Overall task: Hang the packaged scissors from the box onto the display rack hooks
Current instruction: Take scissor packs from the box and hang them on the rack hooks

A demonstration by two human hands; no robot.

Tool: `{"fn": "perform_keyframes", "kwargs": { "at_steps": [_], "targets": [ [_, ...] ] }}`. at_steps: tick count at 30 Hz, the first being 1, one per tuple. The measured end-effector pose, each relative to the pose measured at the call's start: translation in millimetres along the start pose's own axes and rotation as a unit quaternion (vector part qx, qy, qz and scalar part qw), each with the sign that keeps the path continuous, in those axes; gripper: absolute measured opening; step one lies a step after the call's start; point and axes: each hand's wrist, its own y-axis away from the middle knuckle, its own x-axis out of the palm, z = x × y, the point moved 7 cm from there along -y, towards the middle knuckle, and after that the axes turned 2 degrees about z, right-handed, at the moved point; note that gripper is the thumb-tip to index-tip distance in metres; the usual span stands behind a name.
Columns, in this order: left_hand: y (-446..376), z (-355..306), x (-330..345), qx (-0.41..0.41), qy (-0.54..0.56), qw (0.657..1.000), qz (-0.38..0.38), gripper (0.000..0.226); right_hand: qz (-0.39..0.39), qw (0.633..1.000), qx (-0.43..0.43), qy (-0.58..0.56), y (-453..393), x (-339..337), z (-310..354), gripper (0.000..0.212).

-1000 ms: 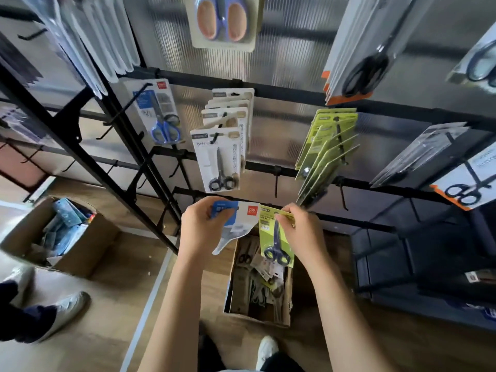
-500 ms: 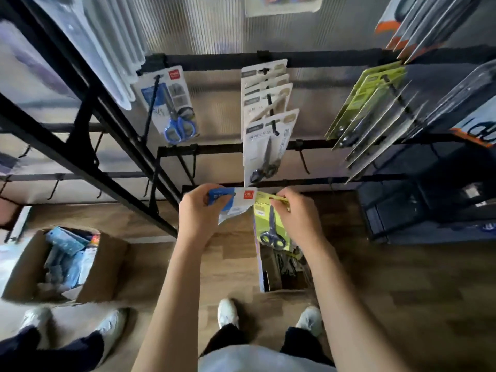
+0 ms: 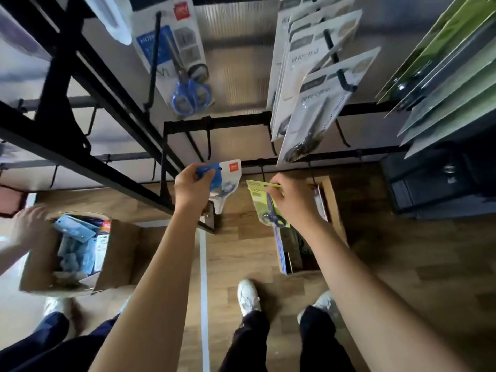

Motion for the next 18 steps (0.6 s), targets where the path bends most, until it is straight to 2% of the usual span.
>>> {"fn": "perform_keyframes", "kwargs": {
  "at_steps": [6, 10, 18],
  "targets": [
    [-49.7, 24.0, 2.6, 0.009, -0.015, 1.000, 0.021, 0.018, 0.001, 1.000, 0.001, -0.006, -21.8, 32.8, -22.0, 0.014],
    [-62.4, 29.0, 1.5, 0.032, 0.005, 0.998, 0.046, 0.017, -0.004, 1.000, -0.019, -0.002, -37.9, 46.6, -27.1, 0.015],
    [-75.8, 28.2, 0.1, 0.086, 0.020, 0.996, 0.032, 0.012, -0.094, 0.994, -0.053, -0.026, -51.0, 49.6, -29.9, 0.015]
  ]
}}
